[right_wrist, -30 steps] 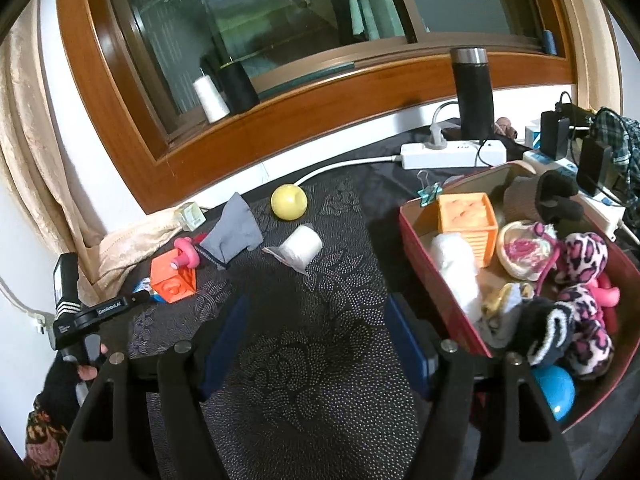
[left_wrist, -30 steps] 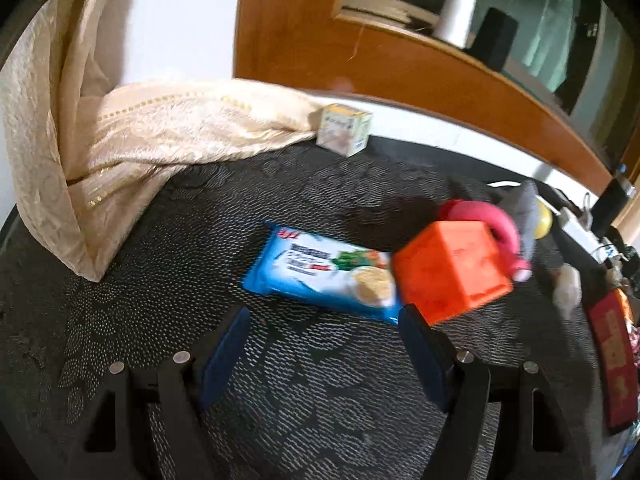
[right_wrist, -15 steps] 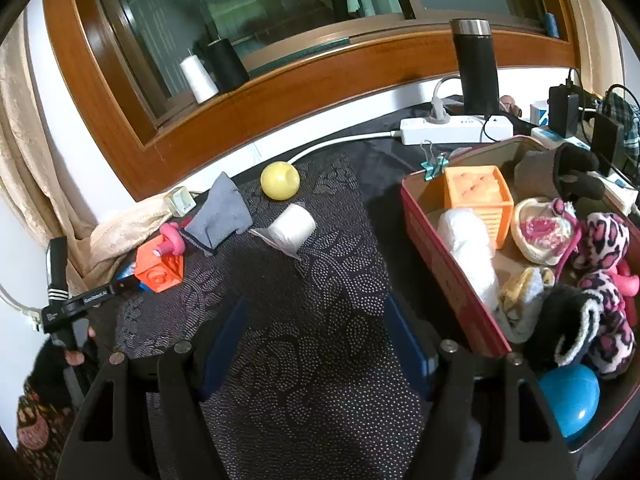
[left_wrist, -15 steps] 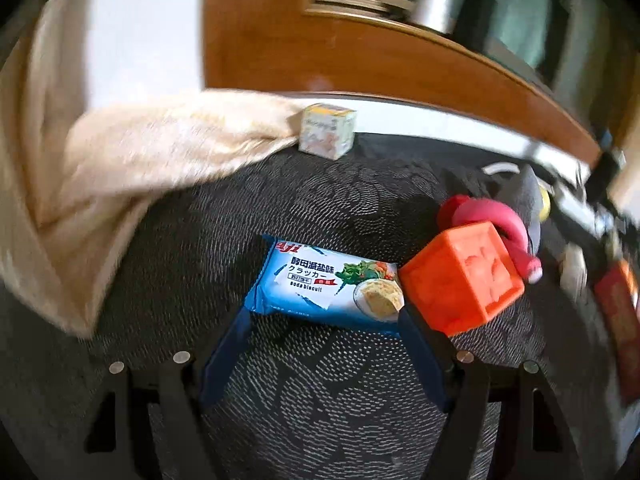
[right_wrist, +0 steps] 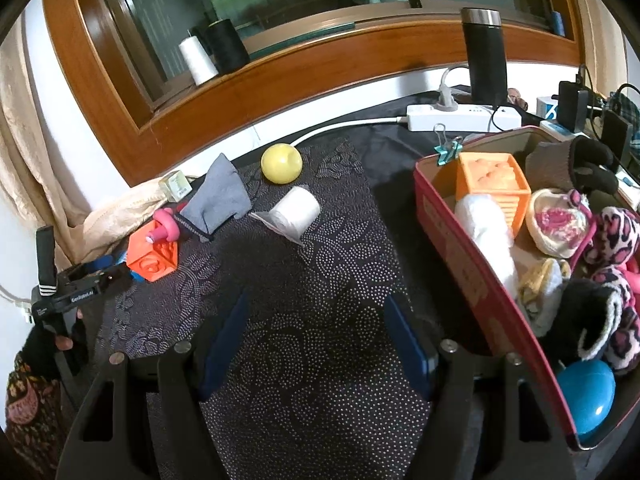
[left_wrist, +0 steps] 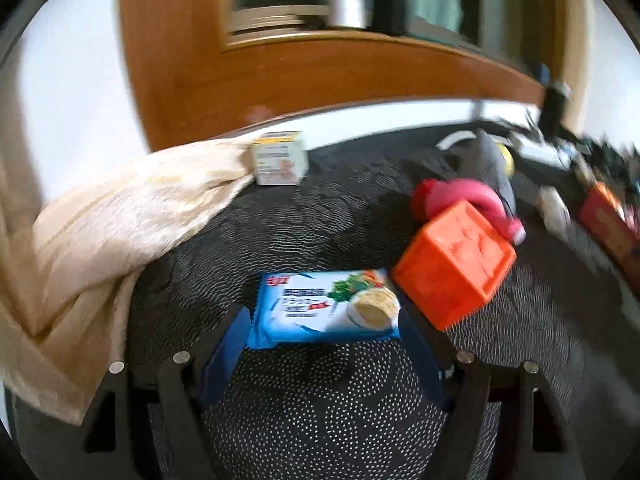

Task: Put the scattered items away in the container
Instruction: 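Move left tool to blue biscuit packet and close on it, then lift blue biscuit packet with left tool while right tool moves to orange cube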

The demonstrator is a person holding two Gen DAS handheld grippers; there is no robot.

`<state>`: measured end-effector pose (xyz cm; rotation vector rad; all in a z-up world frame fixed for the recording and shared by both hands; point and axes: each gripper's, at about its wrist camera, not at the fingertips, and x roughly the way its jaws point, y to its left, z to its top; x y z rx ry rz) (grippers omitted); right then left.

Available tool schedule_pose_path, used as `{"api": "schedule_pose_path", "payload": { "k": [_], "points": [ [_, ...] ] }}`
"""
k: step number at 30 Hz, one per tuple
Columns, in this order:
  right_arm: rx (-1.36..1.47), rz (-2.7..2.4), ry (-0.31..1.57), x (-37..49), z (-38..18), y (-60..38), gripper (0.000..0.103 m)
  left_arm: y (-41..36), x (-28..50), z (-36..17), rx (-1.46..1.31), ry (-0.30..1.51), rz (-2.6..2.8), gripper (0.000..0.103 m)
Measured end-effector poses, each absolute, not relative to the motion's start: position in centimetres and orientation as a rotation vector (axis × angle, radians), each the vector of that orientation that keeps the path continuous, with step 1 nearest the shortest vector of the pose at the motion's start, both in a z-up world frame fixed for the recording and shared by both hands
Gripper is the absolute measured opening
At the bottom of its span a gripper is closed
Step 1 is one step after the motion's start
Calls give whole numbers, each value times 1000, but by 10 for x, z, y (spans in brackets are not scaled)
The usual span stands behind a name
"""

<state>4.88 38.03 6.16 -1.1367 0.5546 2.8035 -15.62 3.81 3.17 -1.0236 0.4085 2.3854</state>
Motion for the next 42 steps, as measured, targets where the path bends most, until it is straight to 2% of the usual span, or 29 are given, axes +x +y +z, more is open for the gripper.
{"api": "schedule_pose_path", "payload": {
  "k": [5, 12, 25, 34, 42],
  "points": [
    [-1141, 2773, 575, 47, 59, 385, 74, 47, -146, 29, -913, 659, 2329, 78],
    [-1169, 2777, 548, 45, 57, 376, 74, 60, -156, 24, -872, 810, 2144, 78],
    [-1169, 2745, 570, 45, 56, 379, 75, 71, -179, 22, -963, 742, 2069, 81],
    [-1161, 2769, 611, 52, 57, 379, 75, 66, -134, 23, -1099, 686, 2160, 81],
    [-1180, 2815, 621, 54, 60, 367, 75, 64, -78, 25, -1138, 526, 2172, 81]
  ]
}}
